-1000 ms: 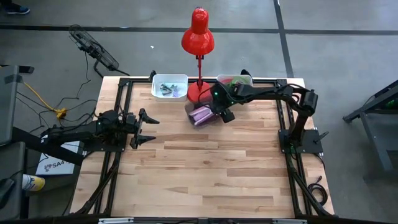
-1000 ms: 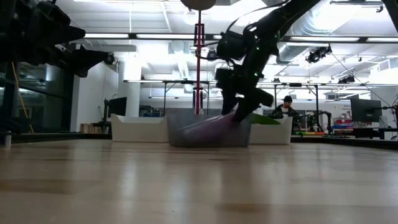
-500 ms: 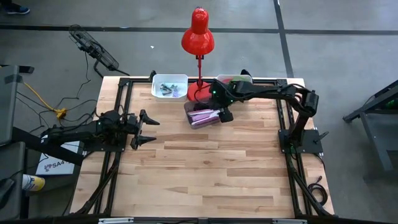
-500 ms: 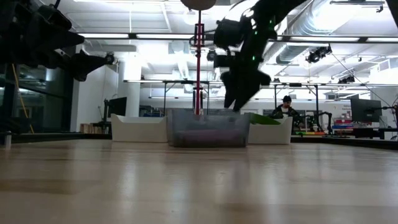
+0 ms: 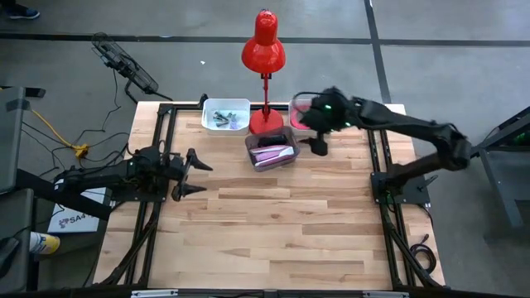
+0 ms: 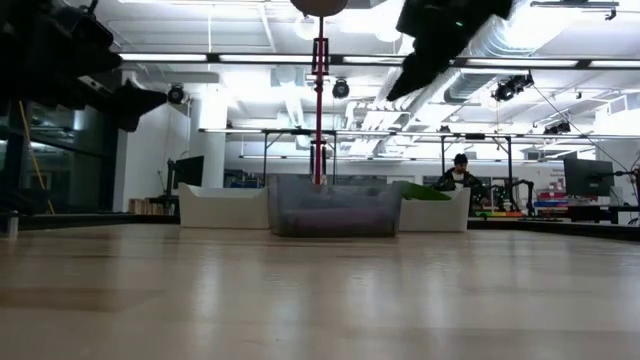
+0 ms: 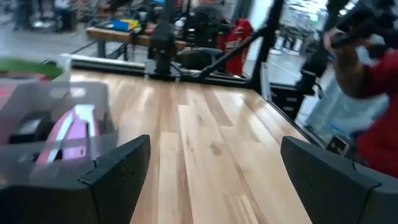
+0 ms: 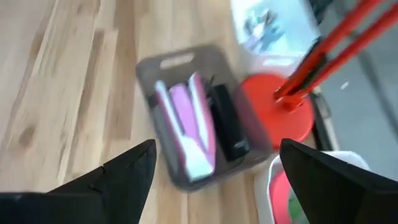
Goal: Pick and place Stapler, Stapler remover, tape
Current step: Return to Home Position
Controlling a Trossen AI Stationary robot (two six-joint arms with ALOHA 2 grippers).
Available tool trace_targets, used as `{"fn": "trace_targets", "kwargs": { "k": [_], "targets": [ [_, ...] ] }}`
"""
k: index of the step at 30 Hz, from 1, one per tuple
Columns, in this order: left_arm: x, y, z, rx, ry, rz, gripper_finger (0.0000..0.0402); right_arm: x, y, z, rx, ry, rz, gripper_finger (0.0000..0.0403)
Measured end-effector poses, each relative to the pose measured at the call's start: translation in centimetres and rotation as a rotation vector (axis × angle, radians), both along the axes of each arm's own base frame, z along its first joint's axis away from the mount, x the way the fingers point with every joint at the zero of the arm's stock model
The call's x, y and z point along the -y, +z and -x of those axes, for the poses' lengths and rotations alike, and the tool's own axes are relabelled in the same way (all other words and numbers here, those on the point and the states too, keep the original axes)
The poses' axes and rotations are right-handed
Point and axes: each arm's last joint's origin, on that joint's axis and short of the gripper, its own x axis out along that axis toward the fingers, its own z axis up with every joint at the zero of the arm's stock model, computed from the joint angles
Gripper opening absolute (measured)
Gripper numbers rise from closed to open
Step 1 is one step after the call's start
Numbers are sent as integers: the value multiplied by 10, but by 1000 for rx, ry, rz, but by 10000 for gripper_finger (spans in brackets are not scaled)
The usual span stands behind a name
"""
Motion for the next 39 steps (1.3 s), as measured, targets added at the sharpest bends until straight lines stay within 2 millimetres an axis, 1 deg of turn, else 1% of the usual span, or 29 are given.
{"fn": "trace_targets", "kwargs": {
  "k": [5,9,12,14,18,22,27,34,39],
  "targets": [
    [-2,0,0,-8,58,36,356,-17,-20,40,246,-135,55,333],
    [-3,0,0,-8,116,54,356,-37,-43,66,416,-193,35,332],
    [-4,1,0,-6,139,56,356,-48,-60,84,517,-237,20,333],
    [-5,1,0,-2,158,55,356,-55,-74,94,554,-268,8,332],
    [-7,1,0,-1,231,53,356,-64,-97,109,634,-329,-17,332],
    [-7,2,0,2,246,41,356,-72,-113,118,695,-334,-57,333],
    [-7,2,0,1,245,30,356,-77,-123,124,726,-351,-63,332],
    [-7,3,0,10,253,25,356,-81,-125,124,734,-372,-47,332],
    [-7,8,1,27,250,22,356,-86,-123,123,752,-390,-27,332]
  ]
}}
